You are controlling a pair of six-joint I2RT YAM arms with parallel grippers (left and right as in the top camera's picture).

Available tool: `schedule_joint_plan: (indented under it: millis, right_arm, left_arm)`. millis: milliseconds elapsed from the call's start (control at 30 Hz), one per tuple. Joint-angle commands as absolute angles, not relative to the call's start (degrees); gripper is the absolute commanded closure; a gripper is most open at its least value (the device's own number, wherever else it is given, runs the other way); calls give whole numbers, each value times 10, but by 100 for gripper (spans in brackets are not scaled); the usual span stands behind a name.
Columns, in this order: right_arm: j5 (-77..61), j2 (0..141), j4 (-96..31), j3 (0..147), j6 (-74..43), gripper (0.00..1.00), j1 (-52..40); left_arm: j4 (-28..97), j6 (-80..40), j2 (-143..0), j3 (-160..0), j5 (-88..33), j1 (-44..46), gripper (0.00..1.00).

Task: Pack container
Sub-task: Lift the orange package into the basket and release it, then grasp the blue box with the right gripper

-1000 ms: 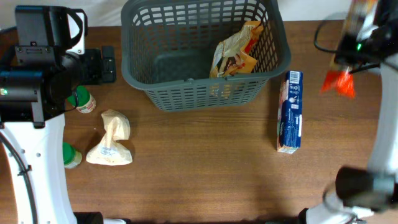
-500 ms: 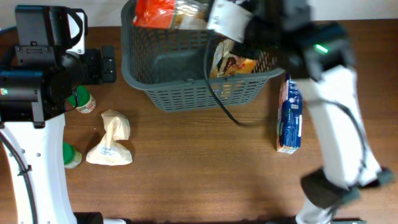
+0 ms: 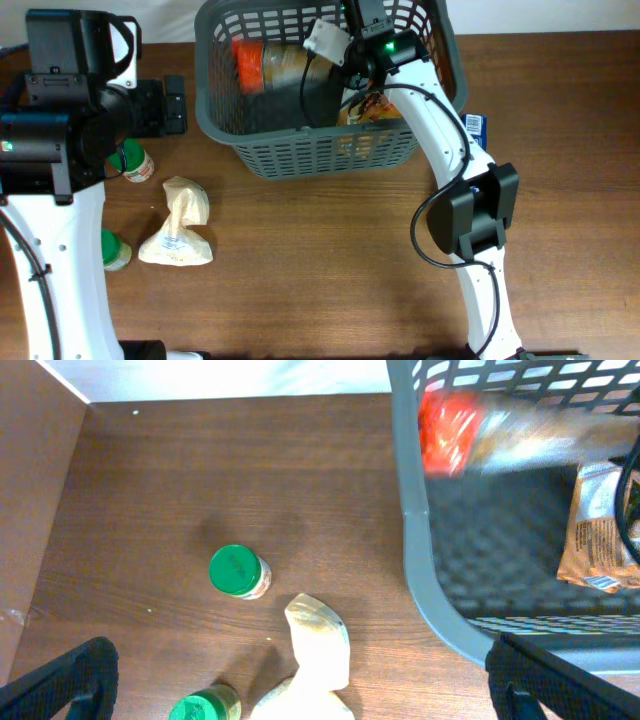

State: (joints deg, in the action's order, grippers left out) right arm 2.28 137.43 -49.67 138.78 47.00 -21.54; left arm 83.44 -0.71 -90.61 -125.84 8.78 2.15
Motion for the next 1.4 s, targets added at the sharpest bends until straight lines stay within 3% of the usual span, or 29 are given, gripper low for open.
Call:
schedule_joint_plan:
  millis: [0,333,467,667,700,733,767,1067,1300,1367]
  right_arm:
    - [76,1332,-497,1415,366,1,-213]
    - [76,1123,-690,1444,137,1,-159]
    - [12,1073,-810,1443,-1,1,-13]
    - [-81,1107,-935,1405,-55,0,185]
    - [-93,1112,-941,1389,-55,8,199]
    - [-103,1118,-944,1367,-54,15,209]
    - [-109,1119,-942,1331,-54,16,214]
    - [-135,1119,-784,969,-54,16,129]
    - [-135,1119,-648,810,-96,18,110]
    - [-135,1119,-629,790,-100,24,110]
  left_arm:
    - [835,-9,-910,-1258,83,18,1]
    - [841,-9,-910,-1258,84,18,1]
    - [851,-9,-910,-1258,83,18,1]
    - [860,-9,-910,-1258,84,18,1]
    - [859,-9,-910,-1258,84,18,1]
    - [858,-9,-910,-1258,84,18,1]
    - [857,-9,-910,-1258,83,18,1]
    - [858,-9,-914,-1258,83,18,1]
    - [861,-9,-914,-1258,83,18,1]
    - [861,-9,-914,-1258,83,18,1]
